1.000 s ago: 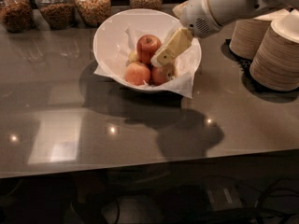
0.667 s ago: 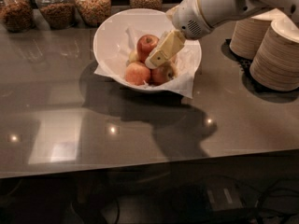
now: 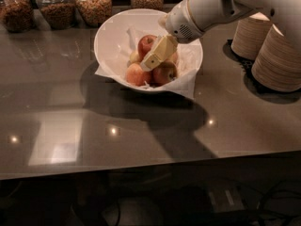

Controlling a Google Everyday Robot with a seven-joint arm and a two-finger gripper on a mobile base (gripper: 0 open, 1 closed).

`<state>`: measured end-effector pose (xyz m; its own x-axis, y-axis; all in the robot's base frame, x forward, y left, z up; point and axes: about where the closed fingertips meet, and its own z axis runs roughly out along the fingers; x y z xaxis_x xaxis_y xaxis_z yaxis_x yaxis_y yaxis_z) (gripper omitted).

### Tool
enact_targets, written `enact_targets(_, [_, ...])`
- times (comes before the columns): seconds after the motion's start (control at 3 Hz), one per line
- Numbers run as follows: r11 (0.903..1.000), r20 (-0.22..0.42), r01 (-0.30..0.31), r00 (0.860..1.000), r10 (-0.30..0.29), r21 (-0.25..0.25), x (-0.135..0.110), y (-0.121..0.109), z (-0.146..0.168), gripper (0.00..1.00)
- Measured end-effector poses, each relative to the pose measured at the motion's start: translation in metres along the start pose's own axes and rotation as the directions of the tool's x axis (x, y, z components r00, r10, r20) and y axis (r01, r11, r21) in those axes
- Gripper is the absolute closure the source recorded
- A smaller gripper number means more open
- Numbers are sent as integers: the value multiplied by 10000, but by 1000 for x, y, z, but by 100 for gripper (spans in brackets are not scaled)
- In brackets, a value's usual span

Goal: Pick apple from white bowl

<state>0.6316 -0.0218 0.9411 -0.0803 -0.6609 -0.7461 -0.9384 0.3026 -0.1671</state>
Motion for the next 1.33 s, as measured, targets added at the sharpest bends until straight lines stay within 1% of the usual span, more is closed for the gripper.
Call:
enact_targets(0.33, [10000, -130, 16, 9999, -15, 71, 6, -9, 8, 10])
enact_targets(0.67, [9999, -303, -28, 9995, 31, 97, 14, -15, 15, 19])
enact_targets(1.0, [10000, -314, -32, 9995, 35, 94, 15, -15, 15, 38])
enact_targets(1.33, [10000, -322, -22, 9995, 25, 96, 15, -15, 14, 61])
